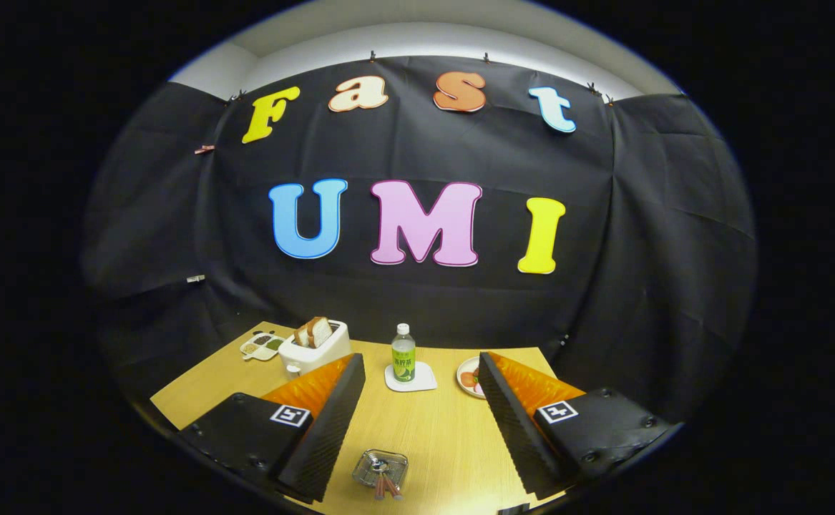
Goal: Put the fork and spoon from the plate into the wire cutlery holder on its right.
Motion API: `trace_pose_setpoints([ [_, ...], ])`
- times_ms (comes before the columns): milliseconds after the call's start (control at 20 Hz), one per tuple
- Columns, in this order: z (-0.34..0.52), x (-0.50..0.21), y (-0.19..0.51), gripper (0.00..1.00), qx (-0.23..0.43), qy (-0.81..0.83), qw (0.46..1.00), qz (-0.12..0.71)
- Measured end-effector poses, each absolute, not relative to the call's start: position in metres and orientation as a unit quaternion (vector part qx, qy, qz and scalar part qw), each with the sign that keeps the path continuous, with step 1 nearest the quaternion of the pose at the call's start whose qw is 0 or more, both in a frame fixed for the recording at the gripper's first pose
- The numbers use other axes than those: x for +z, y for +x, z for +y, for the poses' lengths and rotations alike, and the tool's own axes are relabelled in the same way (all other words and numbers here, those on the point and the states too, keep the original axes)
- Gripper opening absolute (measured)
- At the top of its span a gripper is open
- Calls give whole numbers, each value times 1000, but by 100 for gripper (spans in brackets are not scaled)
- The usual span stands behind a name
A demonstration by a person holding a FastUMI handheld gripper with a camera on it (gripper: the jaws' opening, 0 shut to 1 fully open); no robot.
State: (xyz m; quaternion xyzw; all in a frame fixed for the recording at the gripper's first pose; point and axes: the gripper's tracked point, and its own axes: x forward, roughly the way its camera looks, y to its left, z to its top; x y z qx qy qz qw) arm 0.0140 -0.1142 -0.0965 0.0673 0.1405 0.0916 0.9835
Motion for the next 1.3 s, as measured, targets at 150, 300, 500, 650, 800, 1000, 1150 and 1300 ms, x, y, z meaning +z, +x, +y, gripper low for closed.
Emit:
trace_pose_setpoints([
  [150,-113,-94,11,99,95,57,985,130],
  [300,-109,-93,8,99,103,62,984,129],
  [500,-110,-97,7,99,103,72,982,140],
  [650,-111,-91,6,99,104,68,983,135],
  [800,-112,-89,4,99,103,66,984,132],
  [1000,-114,-90,1,99,104,62,984,133],
  [1150,-117,-88,0,99,102,62,984,129],
  [1300,-119,-89,-2,99,100,65,984,129],
])
